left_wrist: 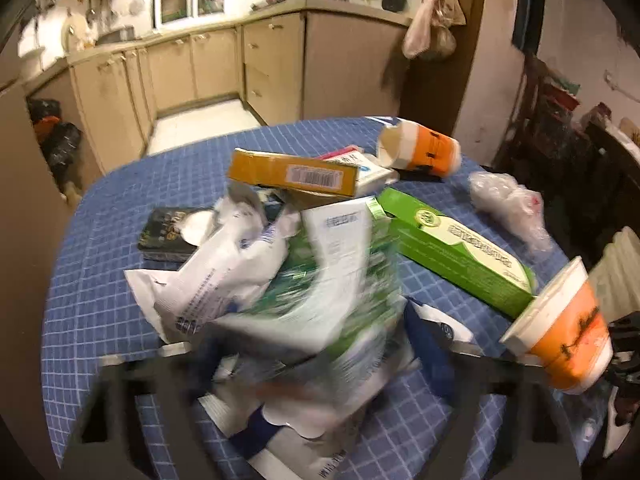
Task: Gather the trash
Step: 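Grasp the silver-green carton with left tool while right tool grasps orange paper cup, then carry the carton and the orange cup over the white bucket with both tools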
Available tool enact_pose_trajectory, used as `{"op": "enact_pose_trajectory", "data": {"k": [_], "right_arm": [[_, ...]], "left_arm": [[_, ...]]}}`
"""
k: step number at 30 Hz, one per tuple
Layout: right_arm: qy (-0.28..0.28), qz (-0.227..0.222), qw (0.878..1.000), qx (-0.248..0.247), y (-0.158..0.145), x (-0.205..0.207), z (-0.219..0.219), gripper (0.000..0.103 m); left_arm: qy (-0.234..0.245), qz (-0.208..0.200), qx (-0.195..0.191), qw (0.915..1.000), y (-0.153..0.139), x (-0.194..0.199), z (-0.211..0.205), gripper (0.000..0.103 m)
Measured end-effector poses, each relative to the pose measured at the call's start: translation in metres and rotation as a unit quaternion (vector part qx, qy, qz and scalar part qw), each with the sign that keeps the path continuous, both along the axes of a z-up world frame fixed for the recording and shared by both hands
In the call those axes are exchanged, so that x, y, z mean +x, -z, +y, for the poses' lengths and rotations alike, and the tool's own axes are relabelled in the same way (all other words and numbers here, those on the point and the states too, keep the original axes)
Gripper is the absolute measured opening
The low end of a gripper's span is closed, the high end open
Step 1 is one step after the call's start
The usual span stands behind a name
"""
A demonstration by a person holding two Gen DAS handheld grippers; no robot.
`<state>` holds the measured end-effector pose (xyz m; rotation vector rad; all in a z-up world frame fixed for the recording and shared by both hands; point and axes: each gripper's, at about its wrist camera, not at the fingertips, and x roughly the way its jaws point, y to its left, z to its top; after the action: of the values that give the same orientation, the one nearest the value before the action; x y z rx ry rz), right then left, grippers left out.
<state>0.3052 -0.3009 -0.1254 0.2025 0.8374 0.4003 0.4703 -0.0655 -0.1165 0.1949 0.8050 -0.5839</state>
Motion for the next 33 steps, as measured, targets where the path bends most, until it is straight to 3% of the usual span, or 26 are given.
{"op": "enact_pose_trajectory", "data": {"k": [3,6,9,20,33], "right_arm": [[0.002,-0.005,1.0,0.001,-0.002,-0.002,0.0,0.004],[0.004,-0.012,1.0,-0.002,-0.005,-0.005,-0.002,0.004],[0.007,-0.018,1.0,0.0,-0.007,-0.007,-0.003,0.004],[0.015,-0.044,0.999,-0.001,-0.022,-0.02,0.005,0.004],[0.032,-0.079,0.996,-0.006,-0.051,-0.043,0.007,0.004]], "left_arm": [[-0.013,-0.008,-0.025,0.9996,-0.007,-0.009,0.01,0.066],[-0.022,-0.032,-0.028,0.9989,-0.016,-0.025,0.019,0.056],[-0.026,-0.037,-0.042,0.9981,-0.026,-0.04,0.028,0.035],[-0.087,-0.072,-0.097,0.9888,-0.062,-0.089,0.062,0.028],[-0.096,-0.109,-0.134,0.9802,-0.099,-0.139,0.07,0.027]]}}
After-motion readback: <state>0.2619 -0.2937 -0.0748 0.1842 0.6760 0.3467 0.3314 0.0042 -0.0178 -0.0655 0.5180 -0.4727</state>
